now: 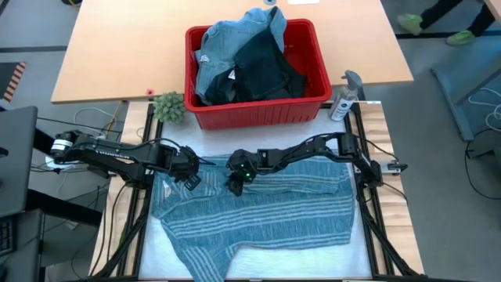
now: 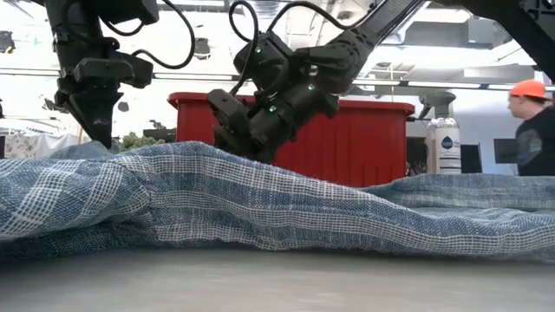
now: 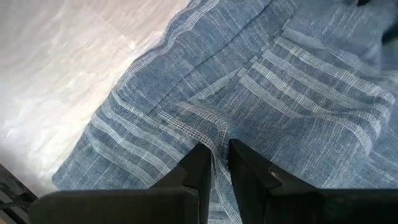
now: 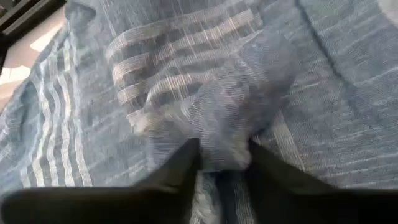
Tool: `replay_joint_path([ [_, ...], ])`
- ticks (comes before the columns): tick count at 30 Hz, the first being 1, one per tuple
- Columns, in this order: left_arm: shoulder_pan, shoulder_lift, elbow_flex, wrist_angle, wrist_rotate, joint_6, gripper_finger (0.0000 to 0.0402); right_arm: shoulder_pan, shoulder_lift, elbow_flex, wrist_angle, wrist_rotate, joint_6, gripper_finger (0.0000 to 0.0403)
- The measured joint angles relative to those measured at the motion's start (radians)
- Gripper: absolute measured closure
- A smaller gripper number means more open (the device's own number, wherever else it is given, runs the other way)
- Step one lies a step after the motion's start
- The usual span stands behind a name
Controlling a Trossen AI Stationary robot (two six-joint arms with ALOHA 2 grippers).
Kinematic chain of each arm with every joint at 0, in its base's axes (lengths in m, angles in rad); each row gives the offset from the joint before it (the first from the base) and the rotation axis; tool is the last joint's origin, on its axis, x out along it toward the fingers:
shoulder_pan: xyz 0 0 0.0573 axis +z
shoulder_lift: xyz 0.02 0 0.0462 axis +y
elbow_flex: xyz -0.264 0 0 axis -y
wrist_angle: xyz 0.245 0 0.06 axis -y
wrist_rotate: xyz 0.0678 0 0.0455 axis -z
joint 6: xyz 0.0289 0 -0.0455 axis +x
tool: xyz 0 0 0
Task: Fold Laundry from Bin
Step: Fold the blue polo shirt
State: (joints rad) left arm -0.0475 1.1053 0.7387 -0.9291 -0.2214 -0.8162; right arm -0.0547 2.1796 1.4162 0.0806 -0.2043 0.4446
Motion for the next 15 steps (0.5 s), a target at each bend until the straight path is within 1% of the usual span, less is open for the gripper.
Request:
replay_joint_path([
  [2,0.000,0.000,0.000,0.000,0.000,0.000,0.0356,0.000,-0.002,0.000,0.016,-0.003,0.000,0.0358],
  [3,0.000,0.000,0.000,0.000,0.000,0.000,0.0356,0.000,-0.002,0.000,0.017,-0.003,-0.001,0.0377],
  [9,0.000,0.000,0.000,-0.025,-0.005,-0.009,0.0356,0.002,-0.003,0.000,0.009,-0.007,0.034,0.0380],
  [12,0.000,0.000,0.000,-0.082,-0.069,-0.044,0.0359,0.002,-0.017,0.000,0.000,-0.006,0.034,0.0380],
  [15,0.001,-0.010,0.000,-0.114,-0.131,-0.059,0.0377,-0.002,-0.047,-0.001,-0.010,0.008,0.027,0.0380],
])
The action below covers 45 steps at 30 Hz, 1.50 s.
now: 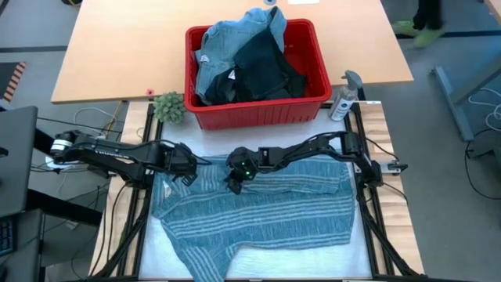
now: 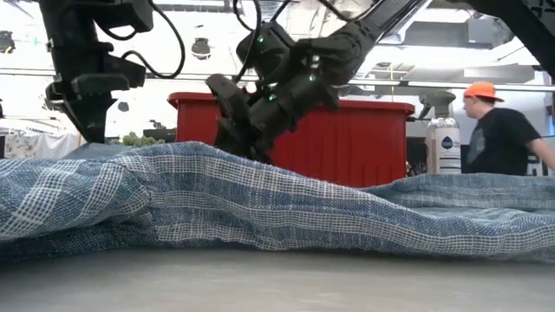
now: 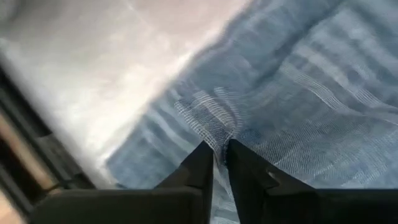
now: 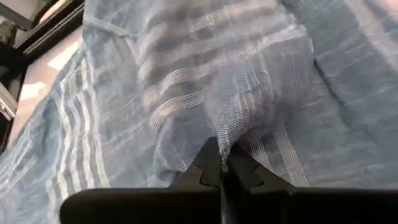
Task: Fold Laundry from Bin
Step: Fold the blue polo shirt
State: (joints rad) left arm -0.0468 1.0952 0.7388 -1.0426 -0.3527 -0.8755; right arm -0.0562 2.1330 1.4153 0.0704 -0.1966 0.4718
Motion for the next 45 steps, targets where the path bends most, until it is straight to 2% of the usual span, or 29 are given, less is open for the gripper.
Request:
replay_joint_path([
  [3,0.000,-0.014,0.000,0.006,-0.020,0.009,0.0397,-0.008,-0.034,0.001,-0.013,0.050,-0.009,0.0380],
  [8,0.000,-0.014,0.000,0.024,-0.062,-0.009,0.0393,-0.035,-0.047,0.002,-0.050,0.066,0.000,0.0380],
  [12,0.000,-0.014,-0.029,0.146,-0.073,0.015,0.0393,-0.041,-0.039,0.001,-0.118,0.071,-0.006,0.0380],
  [15,0.000,-0.015,-0.070,0.230,-0.022,0.018,0.0393,-0.036,-0.038,0.001,-0.134,0.070,-0.010,0.0380],
  [18,-0.001,-0.014,-0.100,0.238,0.046,0.015,0.0387,-0.027,-0.038,0.001,-0.137,0.070,-0.025,0.0380],
  [26,-0.001,-0.016,-0.140,0.231,0.074,0.017,0.0328,-0.024,-0.038,0.001,-0.189,0.096,-0.028,0.0380],
  [31,-0.005,-0.016,-0.140,0.223,0.168,-0.042,0.0277,-0.025,-0.037,0.001,-0.200,0.096,-0.028,0.0380],
  [34,-0.046,-0.016,-0.140,0.265,0.190,-0.086,0.0258,-0.025,-0.037,0.001,-0.201,0.096,-0.028,0.0378],
  [39,-0.155,-0.048,-0.139,0.322,0.148,-0.191,0.0253,-0.024,-0.037,0.001,-0.201,0.096,-0.035,0.0369],
  [45,-0.282,-0.099,-0.139,0.245,-0.022,-0.397,0.0284,-0.024,-0.037,0.001,-0.198,0.095,-0.039,0.0379],
])
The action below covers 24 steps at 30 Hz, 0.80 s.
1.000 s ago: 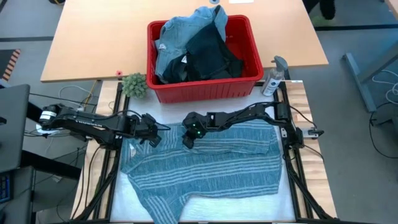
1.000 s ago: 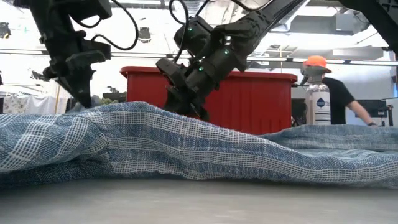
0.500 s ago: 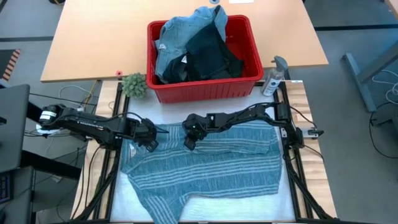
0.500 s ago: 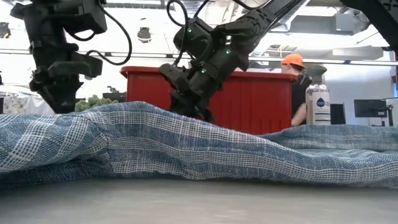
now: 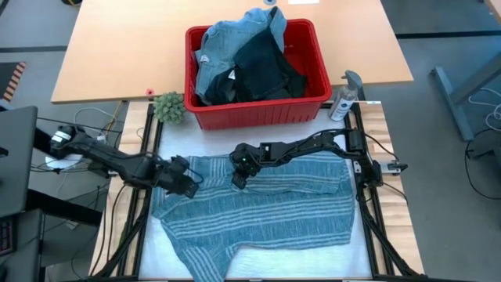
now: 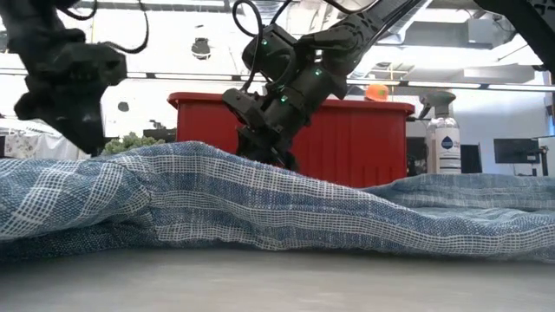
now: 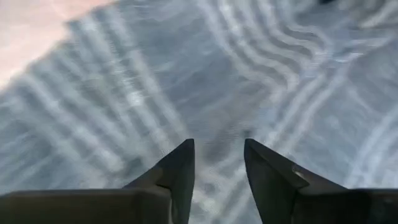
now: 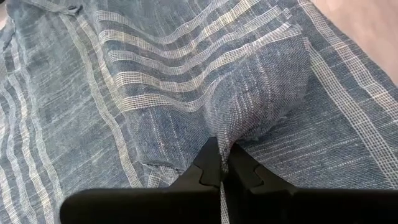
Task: Fold Laundry from Bin
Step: Fold the blue polo shirt
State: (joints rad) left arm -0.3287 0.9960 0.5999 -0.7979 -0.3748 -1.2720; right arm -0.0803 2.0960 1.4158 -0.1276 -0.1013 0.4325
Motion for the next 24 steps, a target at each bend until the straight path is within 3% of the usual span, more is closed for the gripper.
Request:
replay_joint_path([
  [4,-0.044,0.009,-0.022,-0.023,-0.031,-0.094,0.0315,0.000,0.000,0.000,0.000,-0.001,0.000,0.0366],
  [9,-0.080,0.012,-0.091,0.123,-0.033,-0.135,0.0346,0.000,0.000,0.000,0.000,-0.002,0.000,0.0371],
  [13,-0.100,0.012,-0.137,0.220,0.034,-0.146,0.0368,0.000,0.000,0.000,0.000,-0.006,-0.011,0.0377],
  [17,-0.124,0.012,-0.154,0.184,0.126,-0.156,0.0391,0.001,0.000,0.000,-0.003,-0.006,-0.013,0.0365],
  [24,-0.179,0.012,-0.160,0.058,0.158,-0.225,0.0401,0.014,0.000,0.000,-0.034,-0.006,-0.023,0.0364],
])
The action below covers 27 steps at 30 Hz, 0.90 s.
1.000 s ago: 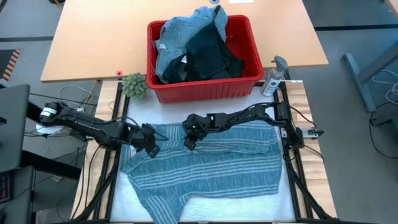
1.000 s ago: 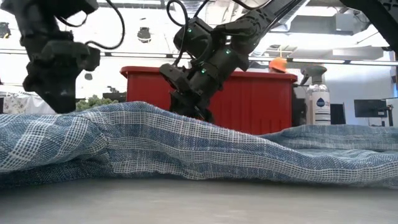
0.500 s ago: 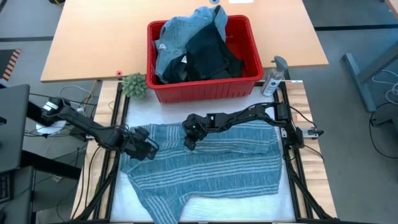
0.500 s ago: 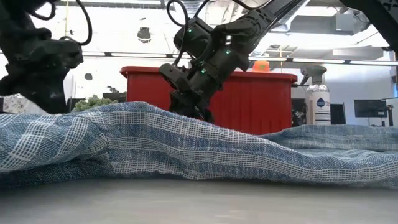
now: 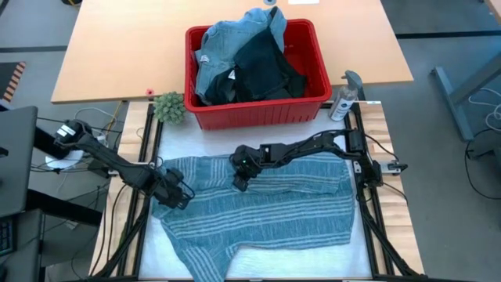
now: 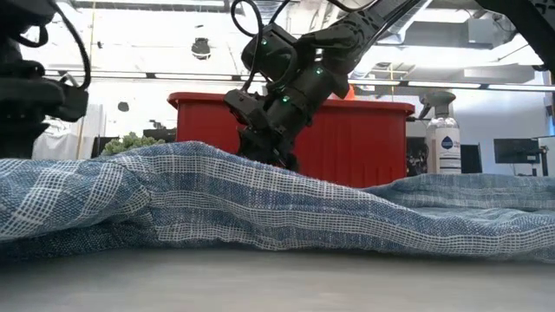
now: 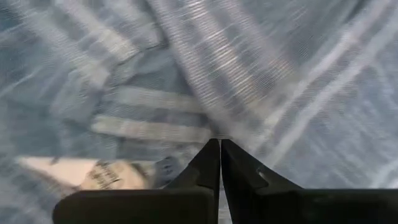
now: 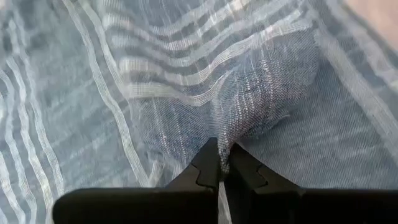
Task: Fold Laundry from Bin
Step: Fold the blue polo shirt
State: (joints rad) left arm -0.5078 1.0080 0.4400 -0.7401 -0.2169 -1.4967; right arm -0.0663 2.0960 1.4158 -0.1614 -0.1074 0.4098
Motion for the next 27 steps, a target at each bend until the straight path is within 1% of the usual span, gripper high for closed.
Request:
replay_joint_path([
  [4,-0.017,0.000,0.001,-0.012,-0.001,-0.028,0.0401,0.006,0.000,0.000,-0.007,-0.002,-0.023,0.0354],
  [6,-0.020,0.000,0.010,-0.013,-0.001,-0.035,0.0401,0.007,0.000,0.000,-0.007,-0.009,-0.023,0.0342],
  [9,-0.020,0.000,0.039,-0.013,-0.013,-0.036,0.0401,0.005,0.000,0.000,-0.007,-0.048,-0.022,0.0320],
  [12,-0.020,0.000,0.086,-0.015,-0.063,-0.031,0.0401,0.005,0.000,0.000,-0.007,-0.049,-0.022,0.0292],
  [17,-0.020,0.000,0.167,-0.091,-0.160,-0.016,0.0402,-0.003,0.000,0.000,-0.009,-0.064,-0.020,0.0239],
  [19,-0.020,0.000,0.190,-0.136,-0.163,-0.010,0.0401,-0.009,-0.001,0.000,-0.013,-0.100,-0.030,0.0222],
  [22,-0.021,-0.001,0.201,-0.197,-0.134,-0.011,0.0401,-0.009,-0.005,0.000,-0.038,-0.104,-0.065,0.0205],
  [25,-0.025,-0.001,0.201,-0.247,-0.101,-0.010,0.0401,-0.018,-0.005,0.000,-0.102,-0.109,-0.121,0.0197],
  [27,-0.031,-0.001,0.201,-0.272,-0.101,-0.013,0.0401,-0.021,-0.005,0.000,-0.149,-0.115,-0.165,0.0196],
])
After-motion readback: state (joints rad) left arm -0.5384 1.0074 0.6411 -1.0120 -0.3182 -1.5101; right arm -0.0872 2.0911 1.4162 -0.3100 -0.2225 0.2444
